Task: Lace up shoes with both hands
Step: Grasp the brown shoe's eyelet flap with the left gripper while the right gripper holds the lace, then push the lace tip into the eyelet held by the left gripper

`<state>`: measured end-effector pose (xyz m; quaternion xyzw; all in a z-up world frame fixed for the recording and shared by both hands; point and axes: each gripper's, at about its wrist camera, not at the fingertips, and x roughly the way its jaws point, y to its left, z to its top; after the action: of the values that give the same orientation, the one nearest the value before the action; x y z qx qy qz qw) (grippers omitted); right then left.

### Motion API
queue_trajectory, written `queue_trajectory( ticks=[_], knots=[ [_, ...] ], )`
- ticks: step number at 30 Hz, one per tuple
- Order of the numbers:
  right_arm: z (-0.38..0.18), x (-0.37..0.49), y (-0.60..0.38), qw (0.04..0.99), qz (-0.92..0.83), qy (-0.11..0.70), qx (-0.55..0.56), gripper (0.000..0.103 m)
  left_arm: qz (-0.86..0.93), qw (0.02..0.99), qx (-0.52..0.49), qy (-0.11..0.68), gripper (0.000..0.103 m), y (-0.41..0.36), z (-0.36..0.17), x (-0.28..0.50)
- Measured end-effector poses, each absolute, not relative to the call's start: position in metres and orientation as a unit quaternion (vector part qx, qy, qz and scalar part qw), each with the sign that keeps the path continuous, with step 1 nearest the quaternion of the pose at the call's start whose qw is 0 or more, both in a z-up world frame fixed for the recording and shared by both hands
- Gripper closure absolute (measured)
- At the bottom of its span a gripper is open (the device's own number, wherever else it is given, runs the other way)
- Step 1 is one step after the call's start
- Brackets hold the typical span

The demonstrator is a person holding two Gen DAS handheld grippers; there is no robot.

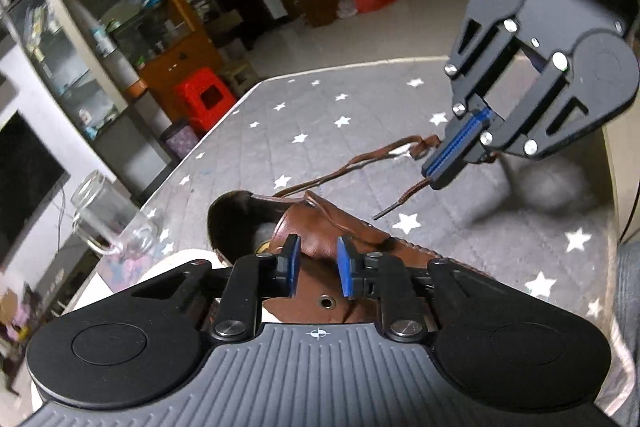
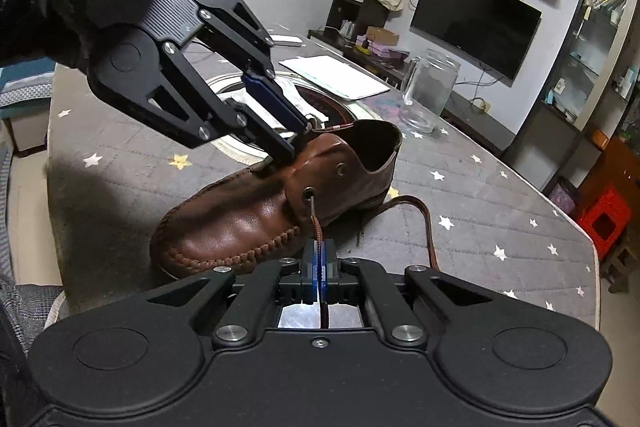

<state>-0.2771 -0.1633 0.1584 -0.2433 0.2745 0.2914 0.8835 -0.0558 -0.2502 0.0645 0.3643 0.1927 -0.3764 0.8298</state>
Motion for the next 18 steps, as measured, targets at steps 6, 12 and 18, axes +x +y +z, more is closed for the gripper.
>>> queue_trajectory(
  ticks=[6,12,18],
  knots=[
    [0.158,-0.28,-0.163,0.88,0.295,0.277,-0.248,0.101,-0.386,0.814,0.388,0.192,0.084,-0.261,0.054,-0.051],
    [0.158,-0.278,-0.164,0.879,0.296,0.277,-0.25,0.101,-0.39,0.809,0.392,0.2,0.085,-0.254,0.049,-0.044],
    [0.157,-0.275,-0.164,0.876,0.297,0.281,-0.255,0.101,-0.392,0.801,0.408,0.197,0.086,-0.257,0.04,-0.043]
  ],
)
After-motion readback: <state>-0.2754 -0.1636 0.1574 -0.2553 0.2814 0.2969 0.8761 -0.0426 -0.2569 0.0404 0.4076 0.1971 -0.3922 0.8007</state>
